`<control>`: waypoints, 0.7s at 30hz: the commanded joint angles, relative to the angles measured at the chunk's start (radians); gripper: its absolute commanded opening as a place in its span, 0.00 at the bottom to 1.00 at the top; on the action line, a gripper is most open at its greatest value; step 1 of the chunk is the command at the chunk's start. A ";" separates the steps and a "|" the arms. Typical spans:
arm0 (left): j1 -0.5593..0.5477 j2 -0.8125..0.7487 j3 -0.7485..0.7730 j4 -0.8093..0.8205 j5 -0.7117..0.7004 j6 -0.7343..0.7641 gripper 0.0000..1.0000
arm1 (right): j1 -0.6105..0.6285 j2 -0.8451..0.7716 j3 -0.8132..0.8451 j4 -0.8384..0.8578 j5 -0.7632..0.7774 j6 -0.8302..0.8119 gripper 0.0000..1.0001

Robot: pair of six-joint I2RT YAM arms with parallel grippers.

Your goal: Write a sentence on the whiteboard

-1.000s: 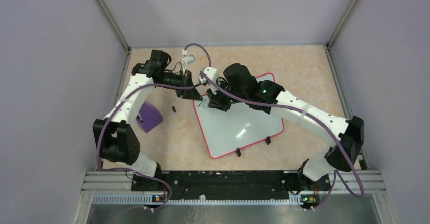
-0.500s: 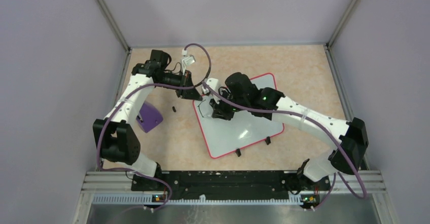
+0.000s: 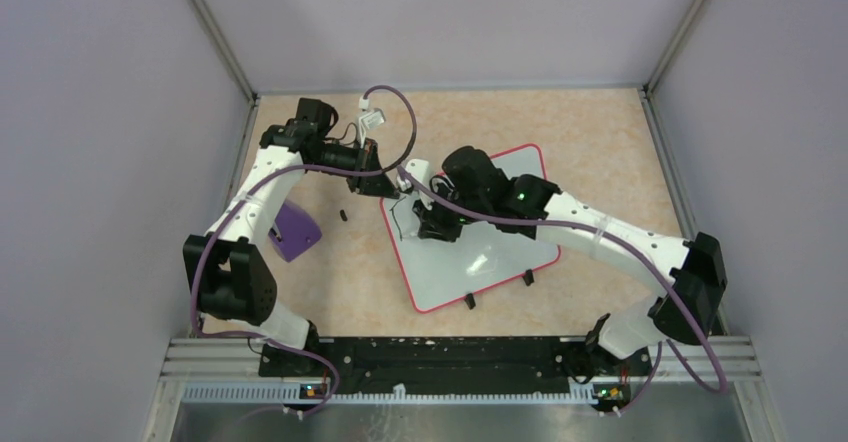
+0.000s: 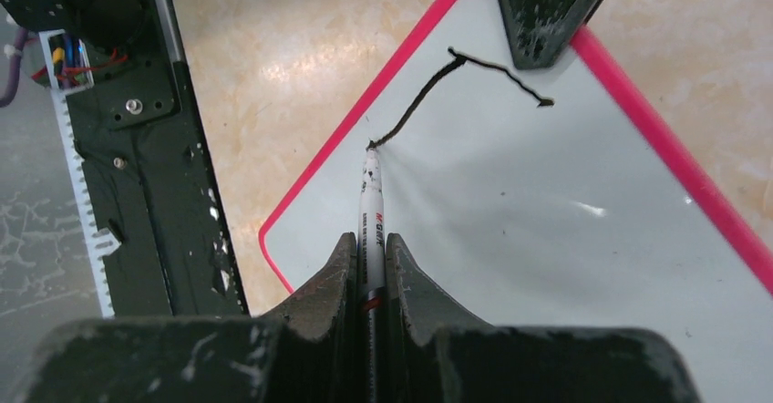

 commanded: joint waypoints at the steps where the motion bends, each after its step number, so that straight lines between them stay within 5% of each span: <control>1: 0.002 0.003 0.026 0.000 0.020 0.007 0.00 | 0.005 -0.030 0.101 0.002 0.013 0.003 0.00; 21: 0.002 -0.009 0.020 0.000 0.012 0.011 0.00 | -0.004 0.014 0.087 0.046 0.084 0.006 0.00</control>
